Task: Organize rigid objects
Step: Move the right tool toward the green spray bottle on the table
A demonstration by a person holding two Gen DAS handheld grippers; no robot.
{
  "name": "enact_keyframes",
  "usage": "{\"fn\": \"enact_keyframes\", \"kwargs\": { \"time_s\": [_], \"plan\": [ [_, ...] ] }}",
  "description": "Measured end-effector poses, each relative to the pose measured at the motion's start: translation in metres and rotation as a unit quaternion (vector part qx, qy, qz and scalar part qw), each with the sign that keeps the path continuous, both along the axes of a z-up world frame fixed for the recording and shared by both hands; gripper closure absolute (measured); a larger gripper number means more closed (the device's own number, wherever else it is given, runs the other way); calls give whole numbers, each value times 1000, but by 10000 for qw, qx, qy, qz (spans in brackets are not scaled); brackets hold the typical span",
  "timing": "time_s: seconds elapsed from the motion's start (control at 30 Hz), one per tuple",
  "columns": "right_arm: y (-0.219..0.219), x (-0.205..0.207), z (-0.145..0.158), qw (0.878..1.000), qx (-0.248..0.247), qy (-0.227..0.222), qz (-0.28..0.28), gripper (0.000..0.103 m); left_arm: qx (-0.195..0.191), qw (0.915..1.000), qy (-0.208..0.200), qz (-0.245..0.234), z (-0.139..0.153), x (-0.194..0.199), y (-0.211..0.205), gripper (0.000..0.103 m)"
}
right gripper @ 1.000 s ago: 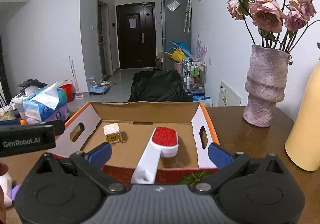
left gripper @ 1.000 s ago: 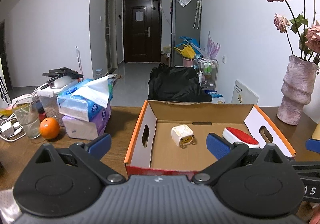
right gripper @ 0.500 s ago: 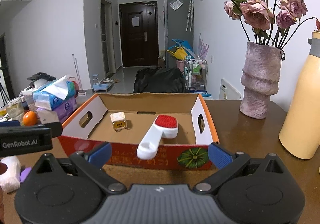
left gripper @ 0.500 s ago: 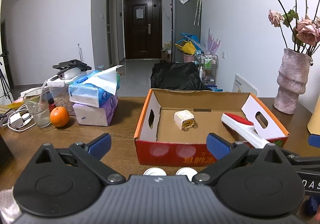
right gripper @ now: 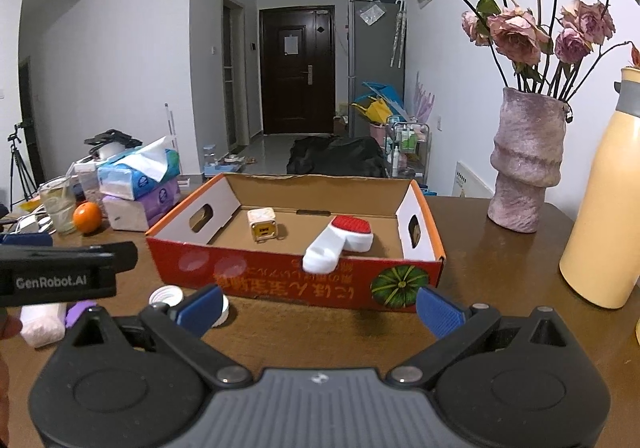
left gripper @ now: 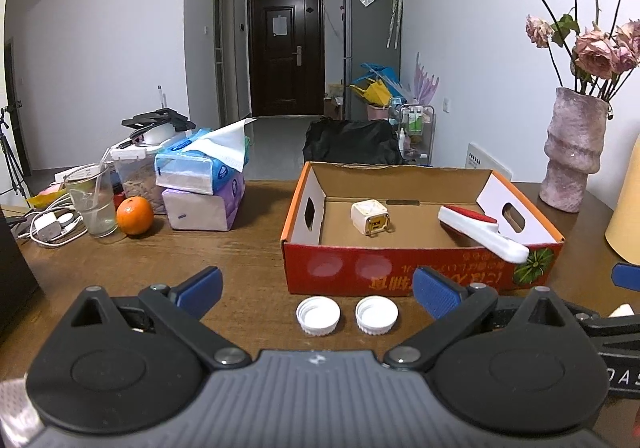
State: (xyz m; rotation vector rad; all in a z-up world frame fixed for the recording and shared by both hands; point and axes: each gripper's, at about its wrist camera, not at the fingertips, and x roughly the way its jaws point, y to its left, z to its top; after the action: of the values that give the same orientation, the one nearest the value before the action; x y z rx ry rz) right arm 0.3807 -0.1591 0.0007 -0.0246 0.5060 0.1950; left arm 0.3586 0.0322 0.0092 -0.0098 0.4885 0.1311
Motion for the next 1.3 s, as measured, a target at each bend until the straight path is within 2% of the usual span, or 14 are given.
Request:
{"fn": "enact_keyframes", "kwargs": {
  "time_s": [0.3, 0.7, 1.3],
  "plan": [
    [-6, -22, -10, 10000, 37, 66, 64, 0, 37, 9999, 116, -4, -13, -24, -6, 0],
    [-8, -52, -20, 9998, 2, 71, 207, 0, 52, 9999, 52, -86, -20, -63, -7, 0],
    [15, -81, -51, 9930, -600, 267, 985, 0, 117, 9992, 249, -294, -45, -91, 18, 0]
  ]
}}
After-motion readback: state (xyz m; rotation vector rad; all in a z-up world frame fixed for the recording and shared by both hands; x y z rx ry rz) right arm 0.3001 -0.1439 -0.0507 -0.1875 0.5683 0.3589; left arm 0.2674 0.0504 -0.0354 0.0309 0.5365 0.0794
